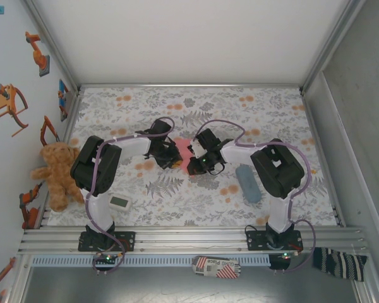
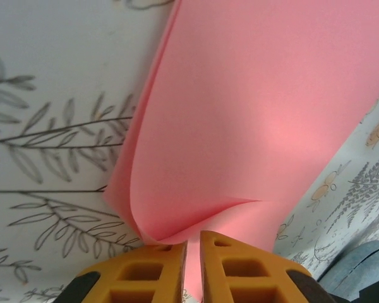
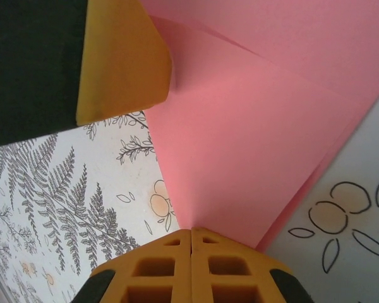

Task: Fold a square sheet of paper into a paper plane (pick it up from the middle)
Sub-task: Third fold the triangle at the center of the table.

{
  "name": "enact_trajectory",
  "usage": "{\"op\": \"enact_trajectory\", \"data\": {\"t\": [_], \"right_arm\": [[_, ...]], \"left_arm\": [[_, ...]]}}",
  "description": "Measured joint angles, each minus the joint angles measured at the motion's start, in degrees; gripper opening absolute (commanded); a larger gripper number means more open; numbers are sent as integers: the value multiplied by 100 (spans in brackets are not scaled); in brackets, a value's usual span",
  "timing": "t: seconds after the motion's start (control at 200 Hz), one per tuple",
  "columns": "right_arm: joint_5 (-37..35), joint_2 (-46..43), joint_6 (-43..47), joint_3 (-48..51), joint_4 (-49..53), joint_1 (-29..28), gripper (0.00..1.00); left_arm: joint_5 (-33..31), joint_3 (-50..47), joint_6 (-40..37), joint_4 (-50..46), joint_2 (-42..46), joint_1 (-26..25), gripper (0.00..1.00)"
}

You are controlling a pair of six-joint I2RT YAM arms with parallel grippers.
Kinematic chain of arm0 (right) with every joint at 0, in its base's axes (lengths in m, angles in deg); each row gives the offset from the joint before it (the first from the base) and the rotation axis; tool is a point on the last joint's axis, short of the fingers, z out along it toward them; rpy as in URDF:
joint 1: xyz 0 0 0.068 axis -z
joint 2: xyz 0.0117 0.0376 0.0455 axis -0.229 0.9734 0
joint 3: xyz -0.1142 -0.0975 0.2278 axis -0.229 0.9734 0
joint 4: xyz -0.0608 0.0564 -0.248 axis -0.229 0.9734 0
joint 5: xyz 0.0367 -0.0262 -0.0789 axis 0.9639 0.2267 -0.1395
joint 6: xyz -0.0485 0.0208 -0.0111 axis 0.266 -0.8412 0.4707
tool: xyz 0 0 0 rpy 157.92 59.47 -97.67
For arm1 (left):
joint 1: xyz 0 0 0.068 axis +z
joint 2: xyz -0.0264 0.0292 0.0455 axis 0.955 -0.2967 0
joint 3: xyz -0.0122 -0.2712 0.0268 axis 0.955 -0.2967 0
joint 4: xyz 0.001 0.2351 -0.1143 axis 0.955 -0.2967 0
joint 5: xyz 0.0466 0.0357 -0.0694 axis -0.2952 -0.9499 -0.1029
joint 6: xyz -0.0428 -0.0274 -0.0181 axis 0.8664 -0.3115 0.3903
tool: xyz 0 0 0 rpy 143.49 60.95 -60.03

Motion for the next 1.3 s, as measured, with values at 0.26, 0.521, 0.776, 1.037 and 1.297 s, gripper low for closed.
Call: {"op": "enact_trajectory", "data": {"t": [0.26, 0.521, 0.776, 1.037, 1.297], "right_arm": [[0, 11, 0, -11, 9, 0, 0], [42, 72, -50, -107, 136, 11, 0], [61, 79, -116, -109, 138, 17, 0], [63, 79, -151, -109, 138, 22, 0], [59, 79, -151, -109, 151, 22, 0]], "left_arm": [[-271, -118, -651, 553, 546, 4, 19], [-299, -975, -656, 1543, 957, -243, 12], [-160, -1141, -570, 1926, 601, -417, 10], [-175, -1139, -568, 2013, 437, -442, 10], [-264, -1141, -584, 1958, 435, -382, 11]]}}
